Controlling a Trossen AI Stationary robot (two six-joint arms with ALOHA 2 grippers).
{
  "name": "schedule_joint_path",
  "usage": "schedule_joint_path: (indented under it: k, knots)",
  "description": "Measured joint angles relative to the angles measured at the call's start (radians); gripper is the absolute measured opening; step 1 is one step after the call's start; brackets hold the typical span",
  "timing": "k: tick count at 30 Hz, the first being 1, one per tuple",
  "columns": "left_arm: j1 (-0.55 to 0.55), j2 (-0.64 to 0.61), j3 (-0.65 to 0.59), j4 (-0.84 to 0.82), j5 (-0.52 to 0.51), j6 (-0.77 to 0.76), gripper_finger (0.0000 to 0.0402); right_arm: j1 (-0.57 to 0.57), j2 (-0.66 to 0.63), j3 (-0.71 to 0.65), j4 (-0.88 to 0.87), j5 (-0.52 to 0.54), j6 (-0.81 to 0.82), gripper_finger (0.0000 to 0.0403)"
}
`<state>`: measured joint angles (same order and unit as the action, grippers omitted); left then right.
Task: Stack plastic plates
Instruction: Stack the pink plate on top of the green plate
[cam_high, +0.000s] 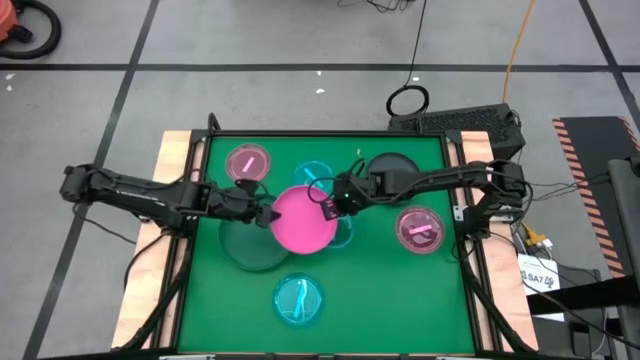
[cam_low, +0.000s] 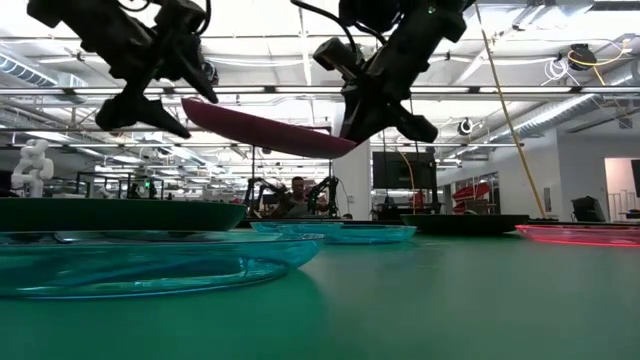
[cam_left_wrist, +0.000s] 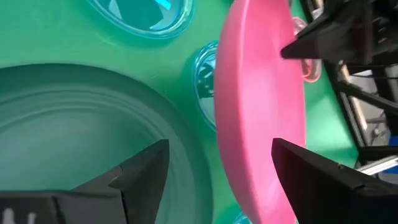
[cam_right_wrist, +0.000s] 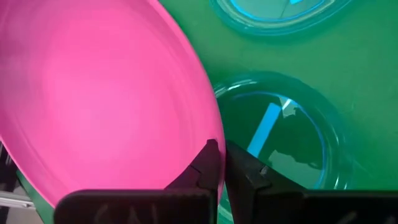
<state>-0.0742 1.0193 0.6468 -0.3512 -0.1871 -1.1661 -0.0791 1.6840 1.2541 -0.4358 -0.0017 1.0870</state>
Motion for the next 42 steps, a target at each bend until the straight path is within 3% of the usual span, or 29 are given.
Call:
schedule_joint_path:
  k: [5, 15, 18, 24, 30, 35, 42]
  knots:
    - [0.000, 0.033, 0.000, 0.012, -0.010, -0.016, 0.0238, -0.006, 0.000, 0.000, -0.002, 0.003, -0.003, 0.0008]
    - [0.001, 0.035, 0.000, 0.041, -0.029, 0.005, 0.0062, -0.007, 0.000, 0.000, -0.003, 0.028, -0.008, 0.0010]
    - [0.004, 0.037, -0.002, 0.026, -0.046, 0.006, 0.0025, -0.006, -0.002, 0.000, -0.003, 0.021, -0.009, 0.0019]
    - [0.003, 0.037, -0.003, 0.014, -0.011, 0.000, 0.0024, -0.005, -0.006, 0.001, 0.005, 0.009, -0.008, 0.0070]
    - [0.002, 0.005, -0.003, -0.007, 0.043, -0.030, 0.0020, -0.012, -0.008, 0.001, -0.001, -0.073, -0.019, 0.0143]
    - [0.019, -0.075, -0.003, -0.071, 0.107, -0.050, 0.0020, -0.016, -0.019, 0.002, -0.006, -0.146, -0.049, 0.0193]
    - [0.045, -0.203, 0.002, -0.145, 0.169, -0.052, 0.0020, -0.034, -0.074, 0.005, 0.007, -0.156, -0.106, 0.0233]
